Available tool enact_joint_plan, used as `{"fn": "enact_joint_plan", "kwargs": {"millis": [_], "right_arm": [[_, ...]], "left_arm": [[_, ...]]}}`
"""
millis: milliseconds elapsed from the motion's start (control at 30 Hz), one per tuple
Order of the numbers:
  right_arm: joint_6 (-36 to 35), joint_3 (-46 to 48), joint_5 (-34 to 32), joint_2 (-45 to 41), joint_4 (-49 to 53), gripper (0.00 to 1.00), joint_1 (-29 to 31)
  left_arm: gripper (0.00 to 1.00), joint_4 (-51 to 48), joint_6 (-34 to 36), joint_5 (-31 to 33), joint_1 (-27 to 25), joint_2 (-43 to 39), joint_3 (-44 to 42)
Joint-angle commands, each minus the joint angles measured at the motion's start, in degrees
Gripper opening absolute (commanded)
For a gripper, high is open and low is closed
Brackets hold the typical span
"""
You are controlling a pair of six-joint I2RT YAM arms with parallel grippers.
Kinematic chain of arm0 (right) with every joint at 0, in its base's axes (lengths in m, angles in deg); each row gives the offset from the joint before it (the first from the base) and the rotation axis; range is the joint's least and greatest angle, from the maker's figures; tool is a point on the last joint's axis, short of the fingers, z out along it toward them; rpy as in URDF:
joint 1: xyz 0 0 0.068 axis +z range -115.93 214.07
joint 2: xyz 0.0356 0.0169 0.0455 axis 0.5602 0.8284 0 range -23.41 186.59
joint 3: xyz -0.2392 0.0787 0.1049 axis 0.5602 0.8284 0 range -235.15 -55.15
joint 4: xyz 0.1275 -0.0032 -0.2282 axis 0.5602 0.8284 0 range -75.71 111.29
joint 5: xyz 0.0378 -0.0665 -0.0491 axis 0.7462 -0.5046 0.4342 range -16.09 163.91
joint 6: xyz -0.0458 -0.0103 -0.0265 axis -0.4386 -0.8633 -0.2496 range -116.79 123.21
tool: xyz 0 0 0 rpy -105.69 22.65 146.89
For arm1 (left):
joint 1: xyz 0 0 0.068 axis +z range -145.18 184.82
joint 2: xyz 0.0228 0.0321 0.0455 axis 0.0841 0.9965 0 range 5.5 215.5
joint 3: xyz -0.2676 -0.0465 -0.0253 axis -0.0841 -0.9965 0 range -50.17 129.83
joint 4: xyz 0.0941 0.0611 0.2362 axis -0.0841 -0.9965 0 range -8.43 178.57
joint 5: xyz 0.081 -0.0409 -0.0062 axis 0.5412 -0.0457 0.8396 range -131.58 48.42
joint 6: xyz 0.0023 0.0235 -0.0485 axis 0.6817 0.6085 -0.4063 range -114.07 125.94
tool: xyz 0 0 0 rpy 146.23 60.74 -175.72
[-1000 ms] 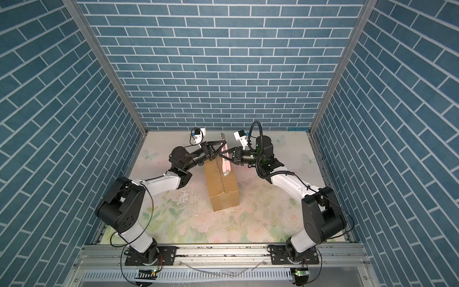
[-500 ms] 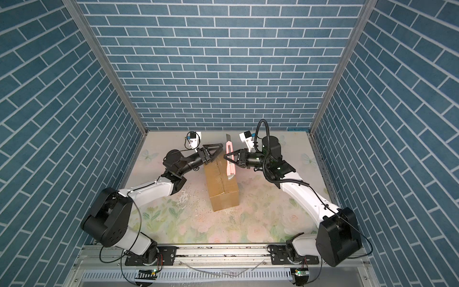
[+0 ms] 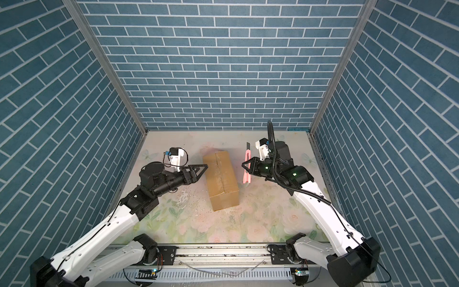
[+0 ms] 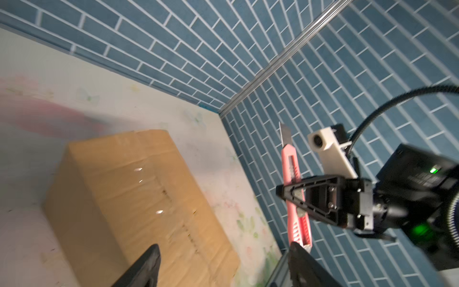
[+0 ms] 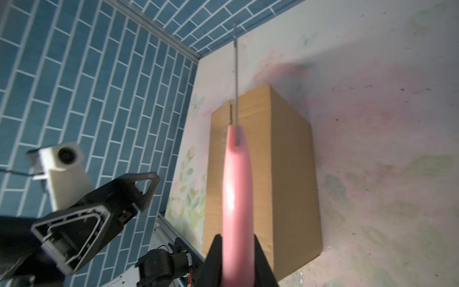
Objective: Unpack the express box
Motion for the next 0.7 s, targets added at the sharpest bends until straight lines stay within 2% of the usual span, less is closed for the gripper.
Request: {"fn": "enact_joint_plan", "kwargs": {"millis": [0, 100, 200, 333, 467, 667], "right_arm": [[-5.4, -2.3, -7.9, 5.5, 5.4, 0.0, -0.3], [-6.3, -3.1, -9.8, 10.0, 3.9, 0.0, -0.3], [-7.9, -5.0, -10.9, 14.1, 3.5, 0.0, -0.3], [-10.6, -8.0, -9.6, 18.9, 3.4, 0.0, -0.3], [-12.9, -11.5, -5.8, 23.5, 2.6, 0.0, -0.3], [-14.4, -15.5, 1.3, 29.4, 0.0, 0.0, -0.3]], "left_arm": [[0.87, -12.6, 4.4, 16.4, -6.6, -2.1, -4.1], [0.89, -10.5, 1.9, 29.9, -13.3, -3.5, -7.4], [0.9, -3.2, -1.6, 37.0, -17.0, -3.7, -12.1], [0.9, 3.6, -1.9, 40.9, -20.0, -1.3, -13.8], [0.9, 12.7, -3.6, 41.9, -23.6, 1.5, -15.6], [0.9, 18.5, -6.6, 44.6, -28.8, 4.2, -16.8]]}}
